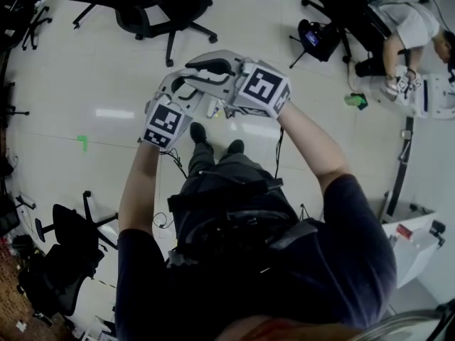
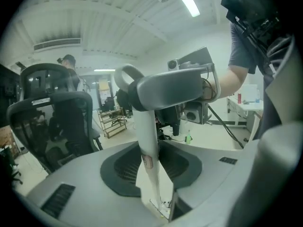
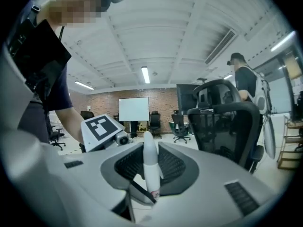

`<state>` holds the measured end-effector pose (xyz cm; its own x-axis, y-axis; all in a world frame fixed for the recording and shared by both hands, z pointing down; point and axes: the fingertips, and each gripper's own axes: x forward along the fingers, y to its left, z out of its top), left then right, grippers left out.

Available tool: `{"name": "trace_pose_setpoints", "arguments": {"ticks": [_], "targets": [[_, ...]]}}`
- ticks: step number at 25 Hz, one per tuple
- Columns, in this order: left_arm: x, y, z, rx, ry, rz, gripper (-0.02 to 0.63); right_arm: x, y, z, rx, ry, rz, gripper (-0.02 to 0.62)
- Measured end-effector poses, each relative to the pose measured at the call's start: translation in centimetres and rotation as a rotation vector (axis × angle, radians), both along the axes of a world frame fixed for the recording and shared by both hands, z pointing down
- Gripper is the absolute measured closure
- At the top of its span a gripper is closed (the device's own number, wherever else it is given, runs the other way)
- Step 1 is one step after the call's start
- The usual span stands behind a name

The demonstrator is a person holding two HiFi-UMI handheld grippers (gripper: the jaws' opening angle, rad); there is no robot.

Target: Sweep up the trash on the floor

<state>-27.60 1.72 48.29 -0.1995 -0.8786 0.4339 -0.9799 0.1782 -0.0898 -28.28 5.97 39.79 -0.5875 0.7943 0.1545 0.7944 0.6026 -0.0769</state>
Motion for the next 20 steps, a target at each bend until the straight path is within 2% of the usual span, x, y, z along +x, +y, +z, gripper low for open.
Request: {"name": "trace_pose_setpoints", "arguments": {"ticks": [5, 10, 14, 20], "targets": [[-0.3, 3.6, 0.1, 0.064, 0.050, -0.096, 0.492, -0.2, 3.6, 0.0, 0.004, 0.033, -0.110, 0.486], [-1.3, 6.4, 1.3, 0.098, 0.086, -0.113, 0.503, -1.4, 6.6, -1.4, -0.036, 0.072, -0.206, 0.486], [-2.9, 9.3, 2.0, 0.126, 0.116, -0.149, 0.509, -3.0, 9.3, -0.6, 0.004, 0.110, -0.275, 0.486], [-5.9, 12.1, 2.9, 0.104, 0.113, -0.302, 0.511, -5.1, 11.8, 0.2, 0.014, 0.089, -0.295, 0.486]]}}
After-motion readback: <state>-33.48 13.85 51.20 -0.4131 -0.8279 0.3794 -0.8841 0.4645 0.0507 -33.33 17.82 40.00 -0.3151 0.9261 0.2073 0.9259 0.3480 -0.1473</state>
